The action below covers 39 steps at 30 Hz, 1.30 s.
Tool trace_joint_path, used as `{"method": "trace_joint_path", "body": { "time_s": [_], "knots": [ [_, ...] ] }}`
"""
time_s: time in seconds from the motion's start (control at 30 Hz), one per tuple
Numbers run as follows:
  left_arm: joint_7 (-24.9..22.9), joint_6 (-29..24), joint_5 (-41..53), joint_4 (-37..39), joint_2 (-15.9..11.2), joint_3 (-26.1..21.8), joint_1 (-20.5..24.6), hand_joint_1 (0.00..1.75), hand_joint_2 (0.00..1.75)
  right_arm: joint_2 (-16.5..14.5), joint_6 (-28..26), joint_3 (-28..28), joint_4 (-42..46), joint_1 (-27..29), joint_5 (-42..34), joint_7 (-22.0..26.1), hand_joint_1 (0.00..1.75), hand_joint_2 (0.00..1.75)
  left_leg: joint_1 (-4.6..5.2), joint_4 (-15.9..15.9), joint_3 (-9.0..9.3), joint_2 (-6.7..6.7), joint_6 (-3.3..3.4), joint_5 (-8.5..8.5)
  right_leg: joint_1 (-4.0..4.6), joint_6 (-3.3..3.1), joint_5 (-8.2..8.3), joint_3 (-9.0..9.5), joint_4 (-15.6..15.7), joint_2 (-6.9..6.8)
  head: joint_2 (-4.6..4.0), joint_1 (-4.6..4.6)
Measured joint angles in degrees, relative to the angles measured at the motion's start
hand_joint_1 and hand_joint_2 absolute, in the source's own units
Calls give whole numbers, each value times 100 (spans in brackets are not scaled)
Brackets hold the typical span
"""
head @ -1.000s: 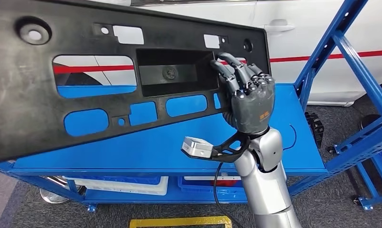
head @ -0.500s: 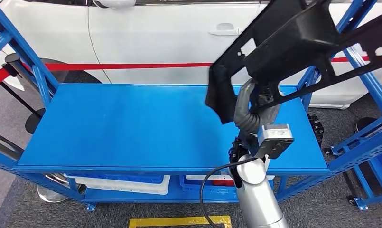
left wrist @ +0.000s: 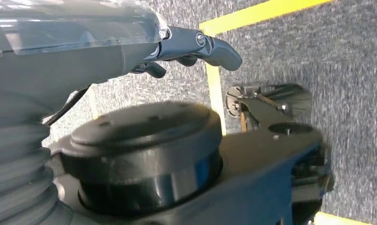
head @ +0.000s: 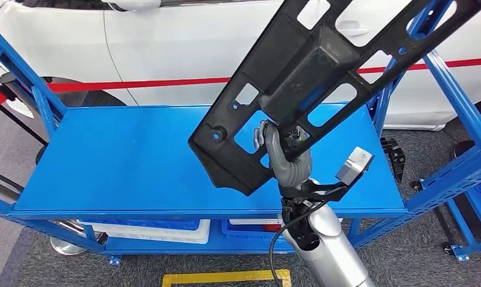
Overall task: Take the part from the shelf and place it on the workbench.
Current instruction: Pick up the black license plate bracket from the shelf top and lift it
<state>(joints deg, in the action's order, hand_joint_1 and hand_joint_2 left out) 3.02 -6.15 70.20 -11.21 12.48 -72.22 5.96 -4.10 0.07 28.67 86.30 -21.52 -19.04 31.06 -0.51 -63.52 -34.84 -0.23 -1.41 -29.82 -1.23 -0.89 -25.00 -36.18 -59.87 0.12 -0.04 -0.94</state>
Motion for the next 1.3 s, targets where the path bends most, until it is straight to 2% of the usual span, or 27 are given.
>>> {"method": "trace_joint_path", "body": {
  "time_s": [0.07, 0.1, 0.13, 0.17, 0.23, 0.3, 0.33, 0.43, 0.47, 0.5, 0.57, 0.6, 0.63, 0.67, 0.7, 0.77, 0.83, 0.87, 0.93, 0.97, 1.03, 1.1, 1.13, 1.17, 1.2, 1.27, 1.3],
  "knots": [
    [-8, -2, -3, 0, 0, 0, 8, 0, 175, 7, 81, 42, -45, -20, -45, -5, 175, 175, -5, -678, -248, 1, -21, -426, 23, -50, 32, -42, 0, -22, 0, -6],
    [-14, -2, -4, 0, 0, 0, 11, 0, 175, 12, 115, 65, -68, -18, -54, -11, 175, 175, -6, -964, -336, 1, -24, -564, 37, -68, 52, -70, -3, -28, 0, -5],
    [-20, -2, -4, 0, 0, 0, 15, 0, 175, 16, 141, 86, -89, -11, -56, -20, 175, 175, -6, -1082, -343, 1, -17, -598, 50, -79, 75, -100, -6, -31, 0, -6],
    [-28, -1, -4, 0, 0, 0, 20, 0, 175, 19, 165, 104, -106, -4, -56, -31, 175, 175, -4, -998, -253, 1, -3, -532, 60, -84, 99, -129, -11, -31, 0, -6],
    [-42, -1, -3, 0, -1, 0, 28, 0, 175, 21, 211, 125, -122, 4, -50, -48, 175, 175, 7, -284, 197, 1, 58, -230, 73, -74, 152, -172, -17, -25, 0, -7],
    [-55, 1, 1, 0, -8, 0, 39, 0, 175, 22, 299, 131, -122, 9, -21, -26, 175, 175, 45, 381, 560, 3, 118, -35, 85, -31, 212, -199, -19, -25, 0, -4],
    [-63, 5, 3, 0, -11, 0, 43, 0, 175, 23, 376, 137, -117, 23, 6, 7, 175, 175, 66, 515, 617, 2, 143, -9, 80, 2, 243, -206, -14, -30, 0, -3],
    [-86, 25, 15, 0, -14, 0, 34, 0, 175, 25, 822, 160, -20, 136, 126, 177, 175, 175, 74, 584, 569, 7, 220, 130, 61, 102, 310, -232, 22, -34, -1, -1],
    [-91, 29, 18, 0, -15, 0, 35, 0, 175, 26, 1043, 163, 54, 186, 167, 236, 175, 175, 61, 615, 535, 18, 257, 201, 58, 128, 206, -273, -43, -28, -1, 4],
    [-95, 31, 18, 0, -15, 0, 38, 0, 175, 27, 1282, 164, 142, 235, 202, 277, 175, 175, 46, 643, 488, 32, 287, 276, 55, 151, 5, -343, -212, -21, -1, 8],
    [-97, 32, 13, 0, -15, 0, 44, 0, 175, 28, 1740, 165, 325, 348, 258, 309, 175, 175, 44, 646, 358, 52, 323, 385, 45, 192, -553, -531, -865, -15, 0, 15],
    [-97, 32, 9, 0, -15, 0, 43, 0, 175, 28, 1907, 166, 399, 405, 280, 309, 175, 175, 45, 637, 290, 57, 321, 432, 41, 211, -740, -602, -1211, -16, 0, 14],
    [-97, 32, 5, 0, -15, 0, 42, 0, 175, 28, 2027, 166, 460, 455, 300, 305, 175, 175, 45, 625, 217, 61, 315, 477, 35, 227, -809, -614, -1448, -16, 0, 14],
    [-97, 32, 2, 0, -15, 0, 42, 0, 175, 28, 2109, 166, 512, 491, 320, 295, 175, 175, 43, 605, 142, 64, 303, 519, 24, 240, -764, -538, -1508, -17, 0, 14],
    [-97, 32, 1, 0, -15, 0, 43, 0, 175, 27, 2158, 166, 553, 510, 344, 278, 175, 175, 40, 578, 69, 65, 285, 554, 9, 247, -639, -351, -1339, -18, 0, 14],
    [-97, 39, 2, 0, -15, 0, 45, 0, 175, 16, 2241, 166, 630, 530, 401, 234, 175, 175, 43, 502, -69, 63, 236, 611, -14, 249, -477, 227, -609, -19, 0, 15],
    [-102, 46, 5, 0, -16, 0, 47, 0, 175, -7, 2289, 169, 699, 552, 442, 211, 175, 175, 51, 447, -142, 57, 171, 666, 4, 194, -484, 581, -77, -1, 0, 9],
    [-104, 47, 6, 0, -16, 0, 47, 0, 175, -19, 2299, 170, 727, 563, 453, 211, 175, 175, 52, 441, -162, 55, 134, 703, 26, 152, -502, 612, 12, 10, 0, 7],
    [-109, 47, 7, 0, -17, 0, 44, 0, 175, -35, 2305, 172, 765, 578, 469, 209, 175, 175, 26, 432, -192, 48, 57, 753, 40, 52, -418, 543, 34, 9, 0, 14],
    [-111, 48, 7, 0, -16, 0, 43, 0, 175, -45, 2306, 172, 775, 582, 476, 206, 175, 175, 11, 381, -239, 44, 24, 678, 43, -1, -361, 493, 39, 1, 0, 9],
    [-114, 49, 8, 0, -17, 0, 46, 0, 175, -67, 2308, 171, 793, 587, 481, 202, 175, 175, -12, -17, -400, 39, -15, 216, 40, -88, -231, 360, 52, -16, 0, 7],
    [-116, 50, 14, 0, -18, 0, 58, 0, 175, -82, 2314, 170, 812, 595, 486, 169, 175, 175, -12, -720, -561, 38, -26, -320, 64, -119, -99, 189, 48, -5, 0, 5],
    [-121, 51, 20, 0, -18, 1, 65, 0, 175, -84, 2320, 170, 820, 601, 490, 135, 175, 175, -10, -1005, -571, 37, -20, -425, 78, -121, -32, 100, 45, 7, 0, 5],
    [-128, 51, 27, 0, -18, 1, 70, 0, 175, -84, 2327, 170, 826, 610, 493, 94, 175, 175, -6, -1143, -510, 34, -3, -395, 91, -121, 36, 10, 41, 26, 0, 5],
    [-138, 51, 36, 0, -18, 2, 74, 0, 175, -88, 2337, 170, 832, 620, 491, 57, 175, 175, 3, -1094, -358, 25, 24, -260, 100, -116, 103, -78, 36, 54, 0, 5],
    [-156, 50, 48, -1, -25, 2, 78, 0, 175, -108, 2357, 168, 859, 632, 484, 19, 175, 175, 44, -479, 205, -90, 114, -18, 104, -94, 236, -226, 29, 128, 0, 5],
    [-161, 49, 50, -2, -32, 2, 78, 0, 175, -129, 2364, 166, 880, 633, 480, 14, 175, 175, 68, -30, 536, -173, 162, -19, 104, -73, 302, -279, 26, 170, 0, 6]
  ]
}}
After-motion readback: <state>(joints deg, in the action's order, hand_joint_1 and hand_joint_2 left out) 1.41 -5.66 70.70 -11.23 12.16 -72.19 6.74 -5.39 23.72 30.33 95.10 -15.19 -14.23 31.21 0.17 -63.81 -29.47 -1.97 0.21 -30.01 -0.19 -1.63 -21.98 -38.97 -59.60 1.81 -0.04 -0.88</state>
